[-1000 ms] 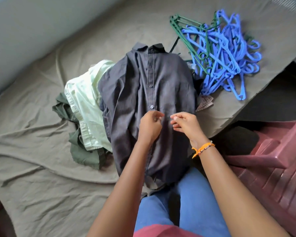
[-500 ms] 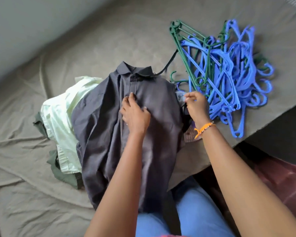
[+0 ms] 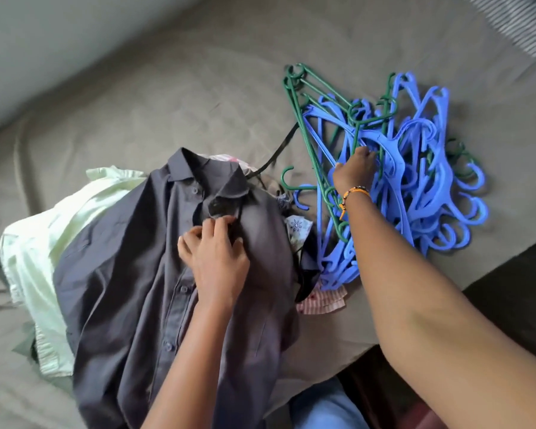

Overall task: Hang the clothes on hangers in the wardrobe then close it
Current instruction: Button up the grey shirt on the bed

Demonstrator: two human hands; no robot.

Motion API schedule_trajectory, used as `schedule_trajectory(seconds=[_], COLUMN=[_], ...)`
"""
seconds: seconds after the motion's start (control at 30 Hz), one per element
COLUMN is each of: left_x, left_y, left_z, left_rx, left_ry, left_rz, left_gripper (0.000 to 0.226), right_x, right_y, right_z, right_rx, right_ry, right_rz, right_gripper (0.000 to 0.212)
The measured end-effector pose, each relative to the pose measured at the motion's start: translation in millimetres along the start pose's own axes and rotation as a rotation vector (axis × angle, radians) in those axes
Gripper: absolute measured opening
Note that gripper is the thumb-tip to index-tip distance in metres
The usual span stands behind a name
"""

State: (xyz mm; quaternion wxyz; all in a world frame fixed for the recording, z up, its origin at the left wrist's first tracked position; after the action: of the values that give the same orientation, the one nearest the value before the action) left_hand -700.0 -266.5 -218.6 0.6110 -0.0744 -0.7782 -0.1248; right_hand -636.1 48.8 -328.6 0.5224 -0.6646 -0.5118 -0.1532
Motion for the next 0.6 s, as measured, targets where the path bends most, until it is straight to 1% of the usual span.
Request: schedule_trajectory(seconds=[0.03, 0.1, 0.13, 0.17, 0.2, 0.23, 0.27, 0.3, 0.33, 0.4, 0.5, 0.57, 0.6], left_x=[2.1, 4.5, 4.0, 3.7, 4.8, 6.7, 10.5, 15.8, 21.7, 34.0, 42.9, 46.8, 46.8], left_y=[2.7, 16.3, 23.3, 26.6, 25.7, 21.6, 16.5, 10.6, 4.5, -8.0, -32.5, -45.3, -50.4], left_z=[0.2, -5.1, -10.1, -14.4, -15.8, -14.2, -10.8, -6.5, -1.4, 12.9, 40.0, 63.5, 77.8], left_rx=[-0.045, -0.217, -0.3, -0.342, -0.332, -0.284, -0.217, -0.145, -0.078, 0.052, 0.238, 0.294, 0.311], left_ry=[0.029, 0.067, 0.074, 0.077, 0.082, 0.093, 0.109, 0.129, 0.152, 0.184, 0.16, 0.156, 0.148], left_rz=[-0.006, -0.005, -0.001, 0.001, -0.002, -0.005, -0.004, -0.002, -0.006, -0.048, -0.122, -0.143, -0.152], left_gripper=[0.028, 0.021, 0.022, 0.028, 0.035, 0.041, 0.045, 0.047, 0.048, 0.049, 0.052, 0.058, 0.061], right_x=[-2.8, -9.1, -9.2, -8.9, -6.1, -3.5, -0.7, 1.2, 0.8, 4.8, 21.0, 26.9, 25.8], right_y=[5.0, 11.0, 13.8, 15.3, 16.2, 16.6, 14.6, 10.8, 5.3, -8.9, -49.0, -83.8, -101.9], right_z=[8.9, 19.6, 19.7, 16.2, 10.4, 2.8, -6.0, -17.6, -29.9, -53.4, -83.8, -98.7, -104.0], right_rx=[-0.031, -0.059, -0.075, -0.084, -0.088, -0.086, -0.077, -0.068, -0.044, 0.019, 0.162, 0.238, 0.268], right_ry=[-0.008, -0.055, -0.06, -0.053, -0.031, -0.011, 0.001, 0.0, -0.01, 0.003, 0.03, -0.016, -0.066], right_rz=[0.012, 0.071, 0.117, 0.189, 0.278, 0.364, 0.428, 0.464, 0.483, 0.554, 0.773, 0.966, 1.08], right_gripper=[0.04, 0.022, 0.016, 0.019, 0.026, 0.027, 0.022, 0.017, 0.017, 0.018, 0.018, 0.014, 0.013])
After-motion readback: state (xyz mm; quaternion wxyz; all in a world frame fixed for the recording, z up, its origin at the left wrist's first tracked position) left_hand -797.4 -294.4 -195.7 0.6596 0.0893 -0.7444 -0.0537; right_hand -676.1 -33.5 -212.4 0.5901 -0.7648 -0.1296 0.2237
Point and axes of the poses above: each hand's wrist, its own z-axis towards the middle knuckle, its own x-axis out of the back of the hand, y = z × x, the point moved 10 cm from there along z, towards the middle knuckle, and after that the axes turned 7 degrees about z, right-handed, at the moved point
